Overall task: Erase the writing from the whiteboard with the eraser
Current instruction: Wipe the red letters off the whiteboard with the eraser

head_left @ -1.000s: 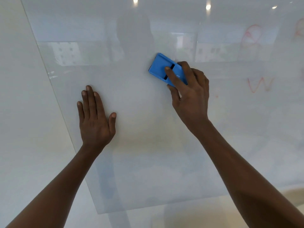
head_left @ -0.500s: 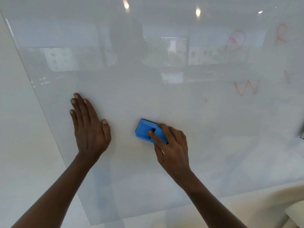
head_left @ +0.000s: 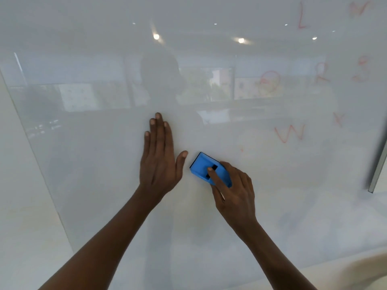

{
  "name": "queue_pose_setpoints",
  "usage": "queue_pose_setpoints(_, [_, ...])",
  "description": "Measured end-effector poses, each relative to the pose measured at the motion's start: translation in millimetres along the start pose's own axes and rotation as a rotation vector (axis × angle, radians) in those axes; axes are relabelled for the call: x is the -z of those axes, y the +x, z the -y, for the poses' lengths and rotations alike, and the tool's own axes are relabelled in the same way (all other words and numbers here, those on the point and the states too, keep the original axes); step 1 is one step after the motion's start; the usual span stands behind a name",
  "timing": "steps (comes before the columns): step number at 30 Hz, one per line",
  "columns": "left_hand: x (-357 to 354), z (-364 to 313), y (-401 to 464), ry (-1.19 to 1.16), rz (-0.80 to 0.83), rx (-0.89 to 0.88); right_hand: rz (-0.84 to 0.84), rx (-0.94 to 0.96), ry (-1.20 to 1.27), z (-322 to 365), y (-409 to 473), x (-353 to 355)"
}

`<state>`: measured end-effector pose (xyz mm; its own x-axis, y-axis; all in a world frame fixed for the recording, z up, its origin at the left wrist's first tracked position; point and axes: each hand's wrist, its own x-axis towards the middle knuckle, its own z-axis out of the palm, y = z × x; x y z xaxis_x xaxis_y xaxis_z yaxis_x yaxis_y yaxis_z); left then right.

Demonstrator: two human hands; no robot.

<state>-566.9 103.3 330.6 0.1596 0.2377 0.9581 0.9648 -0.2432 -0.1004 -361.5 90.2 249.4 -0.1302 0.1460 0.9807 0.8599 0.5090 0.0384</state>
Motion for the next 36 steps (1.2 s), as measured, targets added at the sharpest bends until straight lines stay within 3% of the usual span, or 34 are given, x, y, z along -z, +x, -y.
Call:
queue_pose_setpoints(13, [-23, -33, 27, 0.137, -0.016, -0.022, -0.043, 0.127, 0.046, -67, 45, 15])
queue_pose_setpoints(26, [-21, -38, 27, 0.199, 0.006, 0.015, -0.139, 0.022, 0.009, -157, 176, 63])
queue_pose_setpoints(32, [-22, -39, 26, 0.200, -0.001, 0.012, -0.210, -0.141, 0.136, -148, 183, 54])
queue_pose_setpoints(36, [-22, -39, 26, 0.193, -0.007, 0.012, -0.216, -0.136, 0.161, -131, 165, 43])
